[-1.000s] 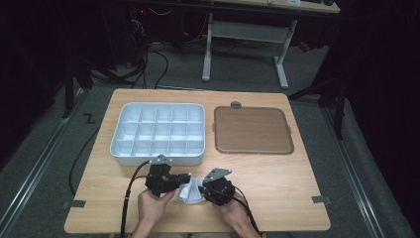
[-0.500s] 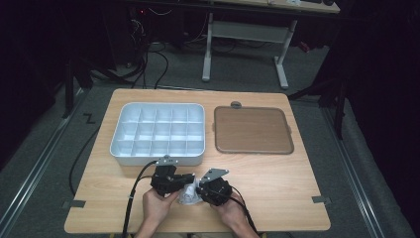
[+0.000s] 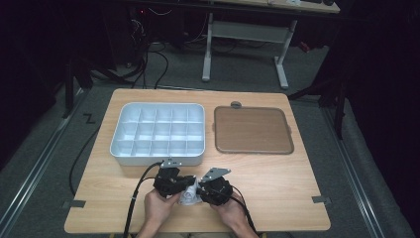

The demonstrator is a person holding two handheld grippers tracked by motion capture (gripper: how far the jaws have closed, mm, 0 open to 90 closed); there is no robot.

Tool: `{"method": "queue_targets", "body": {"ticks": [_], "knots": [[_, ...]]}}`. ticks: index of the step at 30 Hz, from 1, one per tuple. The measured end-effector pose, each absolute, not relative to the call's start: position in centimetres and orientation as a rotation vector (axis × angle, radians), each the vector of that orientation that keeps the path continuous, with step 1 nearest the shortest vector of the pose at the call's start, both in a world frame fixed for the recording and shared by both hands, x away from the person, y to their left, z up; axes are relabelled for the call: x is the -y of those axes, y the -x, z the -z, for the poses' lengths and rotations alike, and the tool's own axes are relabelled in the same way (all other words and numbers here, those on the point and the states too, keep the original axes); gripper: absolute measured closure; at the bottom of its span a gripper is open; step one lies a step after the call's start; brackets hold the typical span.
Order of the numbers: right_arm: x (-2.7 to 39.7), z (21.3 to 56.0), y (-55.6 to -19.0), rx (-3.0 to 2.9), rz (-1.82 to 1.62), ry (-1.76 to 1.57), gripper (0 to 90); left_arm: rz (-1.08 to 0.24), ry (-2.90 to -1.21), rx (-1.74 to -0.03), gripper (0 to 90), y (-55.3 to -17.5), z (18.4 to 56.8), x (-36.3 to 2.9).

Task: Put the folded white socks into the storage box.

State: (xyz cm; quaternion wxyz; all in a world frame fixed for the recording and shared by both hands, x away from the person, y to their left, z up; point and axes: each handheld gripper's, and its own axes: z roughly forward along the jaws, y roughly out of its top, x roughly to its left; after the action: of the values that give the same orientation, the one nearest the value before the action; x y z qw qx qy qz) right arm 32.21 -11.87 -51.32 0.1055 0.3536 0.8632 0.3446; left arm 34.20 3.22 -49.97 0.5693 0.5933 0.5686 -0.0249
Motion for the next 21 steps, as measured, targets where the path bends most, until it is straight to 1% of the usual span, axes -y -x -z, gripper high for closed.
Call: {"method": "queue_targets", "body": {"ticks": [7,13,21], "knots": [[13.3,50.8,-30.9,-2.499,-1.094,-1.066,69.5,0.045,-1.406,-1.334,85.2,-34.2,50.3,-3.1],[13.1,51.3,-30.0,-2.510,-1.113,-1.066,66.4,0.029,-1.412,-1.332,85.2,-34.3,50.5,-3.2],[12.5,52.5,-30.2,-2.540,-1.069,-1.053,67.9,0.018,-1.421,-1.325,85.2,-34.2,50.7,-3.3]]}}
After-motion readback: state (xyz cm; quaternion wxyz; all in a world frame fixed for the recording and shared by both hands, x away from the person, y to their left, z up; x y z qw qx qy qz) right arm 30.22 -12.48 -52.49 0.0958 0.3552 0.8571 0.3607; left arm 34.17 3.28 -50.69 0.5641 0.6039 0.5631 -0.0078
